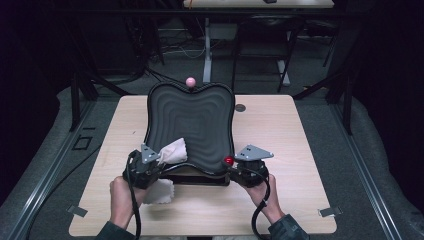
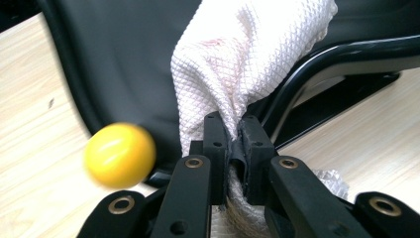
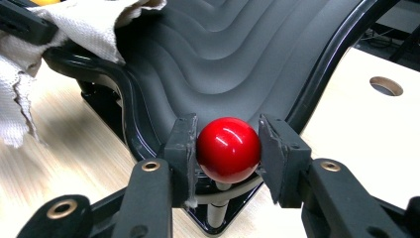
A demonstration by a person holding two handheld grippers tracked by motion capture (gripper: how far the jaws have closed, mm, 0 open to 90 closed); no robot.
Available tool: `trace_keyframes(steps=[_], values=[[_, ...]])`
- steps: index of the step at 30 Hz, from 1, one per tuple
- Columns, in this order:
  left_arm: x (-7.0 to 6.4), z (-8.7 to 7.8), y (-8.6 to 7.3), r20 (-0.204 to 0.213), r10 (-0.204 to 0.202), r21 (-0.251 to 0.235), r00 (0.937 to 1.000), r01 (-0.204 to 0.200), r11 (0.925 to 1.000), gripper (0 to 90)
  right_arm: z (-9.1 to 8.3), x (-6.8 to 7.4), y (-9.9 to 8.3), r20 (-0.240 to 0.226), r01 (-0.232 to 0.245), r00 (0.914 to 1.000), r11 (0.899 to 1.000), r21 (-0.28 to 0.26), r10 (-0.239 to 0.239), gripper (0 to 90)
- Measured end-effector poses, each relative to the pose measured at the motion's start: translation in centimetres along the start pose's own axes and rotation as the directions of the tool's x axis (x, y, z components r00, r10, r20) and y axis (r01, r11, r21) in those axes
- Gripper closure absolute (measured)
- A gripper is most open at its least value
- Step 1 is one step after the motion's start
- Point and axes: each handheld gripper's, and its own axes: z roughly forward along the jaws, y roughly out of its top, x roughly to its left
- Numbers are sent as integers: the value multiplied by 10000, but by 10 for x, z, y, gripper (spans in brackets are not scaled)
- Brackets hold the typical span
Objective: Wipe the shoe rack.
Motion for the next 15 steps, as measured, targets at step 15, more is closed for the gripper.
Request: trace_keyframes(steps=[15], values=[[7,0,-7,95,-317,116,9995,316,9994,841,-5,-5,0,-306,-76,9995,9999,-82,74,589]])
